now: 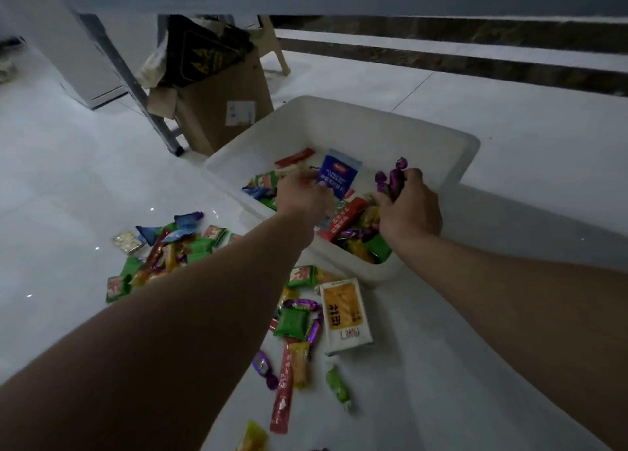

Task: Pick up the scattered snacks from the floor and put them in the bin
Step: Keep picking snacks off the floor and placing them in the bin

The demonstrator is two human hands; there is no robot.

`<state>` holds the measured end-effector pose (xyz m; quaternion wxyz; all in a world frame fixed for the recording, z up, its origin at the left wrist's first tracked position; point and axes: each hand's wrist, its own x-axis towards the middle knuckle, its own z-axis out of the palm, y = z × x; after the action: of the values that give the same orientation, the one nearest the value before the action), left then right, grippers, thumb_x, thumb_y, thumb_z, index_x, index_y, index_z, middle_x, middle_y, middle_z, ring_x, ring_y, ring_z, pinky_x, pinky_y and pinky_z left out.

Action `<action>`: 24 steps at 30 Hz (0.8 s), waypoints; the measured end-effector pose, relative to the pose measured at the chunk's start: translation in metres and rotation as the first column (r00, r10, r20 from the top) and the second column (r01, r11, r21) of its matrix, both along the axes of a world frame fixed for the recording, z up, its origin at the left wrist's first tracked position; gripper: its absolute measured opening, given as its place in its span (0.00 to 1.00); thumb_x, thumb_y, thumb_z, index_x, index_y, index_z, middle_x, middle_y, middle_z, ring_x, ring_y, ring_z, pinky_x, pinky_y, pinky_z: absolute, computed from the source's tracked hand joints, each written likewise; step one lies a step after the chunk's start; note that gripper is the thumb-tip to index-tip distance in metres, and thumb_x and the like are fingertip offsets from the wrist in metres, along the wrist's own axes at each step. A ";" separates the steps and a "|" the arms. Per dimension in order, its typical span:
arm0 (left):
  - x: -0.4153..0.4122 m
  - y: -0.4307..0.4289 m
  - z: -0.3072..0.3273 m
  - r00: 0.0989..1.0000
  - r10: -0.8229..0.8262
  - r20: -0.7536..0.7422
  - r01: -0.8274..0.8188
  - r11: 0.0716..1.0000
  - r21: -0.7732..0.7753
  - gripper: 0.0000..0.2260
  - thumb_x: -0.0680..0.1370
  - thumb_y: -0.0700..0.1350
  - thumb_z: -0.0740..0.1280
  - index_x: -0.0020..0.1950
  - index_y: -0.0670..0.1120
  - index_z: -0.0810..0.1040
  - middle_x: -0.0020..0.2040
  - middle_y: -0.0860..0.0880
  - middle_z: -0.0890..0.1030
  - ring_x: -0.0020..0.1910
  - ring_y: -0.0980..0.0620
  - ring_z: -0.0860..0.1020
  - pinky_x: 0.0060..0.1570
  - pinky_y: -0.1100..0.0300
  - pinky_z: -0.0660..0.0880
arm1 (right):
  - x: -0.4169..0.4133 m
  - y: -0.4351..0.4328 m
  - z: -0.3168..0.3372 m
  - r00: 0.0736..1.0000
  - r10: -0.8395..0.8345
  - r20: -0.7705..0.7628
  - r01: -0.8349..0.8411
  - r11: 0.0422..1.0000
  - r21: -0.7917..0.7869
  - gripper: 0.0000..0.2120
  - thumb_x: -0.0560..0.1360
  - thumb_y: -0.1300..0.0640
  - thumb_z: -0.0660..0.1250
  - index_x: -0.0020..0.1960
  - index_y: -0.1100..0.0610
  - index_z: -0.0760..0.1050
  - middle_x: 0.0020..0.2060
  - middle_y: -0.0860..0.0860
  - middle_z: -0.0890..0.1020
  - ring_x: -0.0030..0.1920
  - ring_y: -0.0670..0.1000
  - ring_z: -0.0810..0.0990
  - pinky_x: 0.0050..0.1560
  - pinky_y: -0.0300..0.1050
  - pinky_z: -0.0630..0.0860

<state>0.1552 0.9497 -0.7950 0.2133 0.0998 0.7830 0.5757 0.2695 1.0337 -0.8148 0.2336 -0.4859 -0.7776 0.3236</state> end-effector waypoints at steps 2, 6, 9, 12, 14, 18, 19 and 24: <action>-0.001 0.008 -0.005 0.999 -0.007 -0.039 0.006 0.999 -0.036 0.10 0.78 0.41 0.66 0.59 0.48 0.77 0.52 0.48 0.79 0.41 0.51 0.77 0.34 0.62 0.73 | 0.001 0.005 -0.002 1.000 0.012 0.009 -0.012 1.000 0.004 0.16 0.78 0.51 0.65 0.62 0.56 0.67 0.57 0.56 0.78 0.58 0.59 0.77 0.56 0.55 0.75; 0.002 0.006 -0.009 0.995 -0.079 -0.062 0.075 0.996 -0.054 0.15 0.75 0.42 0.71 0.62 0.46 0.77 0.56 0.44 0.81 0.45 0.48 0.79 0.37 0.61 0.73 | -0.002 0.005 -0.004 0.997 0.072 0.014 -0.072 0.997 -0.018 0.17 0.77 0.50 0.66 0.62 0.56 0.68 0.56 0.56 0.79 0.57 0.60 0.77 0.56 0.56 0.75; 0.002 -0.010 -0.005 0.990 -0.118 -0.078 0.112 0.990 -0.081 0.20 0.73 0.42 0.72 0.65 0.47 0.76 0.59 0.47 0.80 0.54 0.49 0.79 0.49 0.58 0.75 | -0.004 0.001 -0.001 0.988 0.142 0.057 -0.141 0.990 -0.026 0.21 0.77 0.49 0.66 0.67 0.55 0.66 0.60 0.57 0.77 0.61 0.60 0.75 0.59 0.56 0.73; -0.001 -0.035 0.004 0.975 -0.149 -0.164 0.125 0.981 -0.148 0.20 0.74 0.46 0.72 0.66 0.49 0.76 0.62 0.50 0.78 0.56 0.51 0.77 0.55 0.57 0.74 | -0.002 -0.010 0.006 0.968 0.196 0.159 -0.203 0.979 0.032 0.25 0.79 0.49 0.64 0.72 0.54 0.62 0.66 0.57 0.73 0.65 0.60 0.71 0.64 0.56 0.69; -0.003 -0.056 0.011 0.959 -0.168 -0.228 0.128 0.975 -0.181 0.20 0.75 0.49 0.71 0.66 0.50 0.75 0.64 0.50 0.77 0.60 0.50 0.76 0.60 0.56 0.72 | -0.002 -0.025 0.013 0.954 0.259 0.152 -0.271 0.960 0.067 0.24 0.79 0.50 0.62 0.73 0.53 0.62 0.66 0.56 0.72 0.65 0.58 0.70 0.63 0.54 0.70; -0.004 -0.107 0.028 0.953 -0.141 -0.267 0.107 0.984 -0.141 0.20 0.75 0.51 0.70 0.66 0.52 0.76 0.62 0.51 0.78 0.61 0.48 0.76 0.63 0.49 0.72 | -0.011 -0.070 0.034 0.929 0.358 0.095 -0.365 0.929 0.067 0.27 0.78 0.46 0.62 0.74 0.50 0.61 0.68 0.52 0.70 0.66 0.55 0.70 0.64 0.54 0.70; -0.005 -0.123 0.034 0.957 -0.122 -0.264 0.094 0.989 -0.116 0.19 0.75 0.52 0.70 0.65 0.52 0.76 0.62 0.51 0.77 0.60 0.48 0.76 0.62 0.48 0.73 | -0.013 -0.085 0.042 0.929 0.364 0.070 -0.368 0.928 0.062 0.27 0.78 0.45 0.62 0.74 0.49 0.61 0.69 0.51 0.70 0.67 0.55 0.70 0.64 0.53 0.70; -0.010 -0.212 0.089 0.971 -0.076 -0.229 0.066 0.996 -0.052 0.19 0.76 0.52 0.69 0.67 0.54 0.74 0.67 0.50 0.74 0.50 0.54 0.78 0.32 0.66 0.77 | -0.018 -0.162 0.098 0.919 0.395 -0.003 -0.395 0.919 0.013 0.29 0.76 0.41 0.64 0.74 0.49 0.63 0.69 0.50 0.70 0.68 0.52 0.68 0.66 0.52 0.69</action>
<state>0.1448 0.7376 -0.7057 0.1436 0.1891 0.8108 0.5349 0.2514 0.8719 -0.7172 0.1689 -0.3168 -0.8608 0.3607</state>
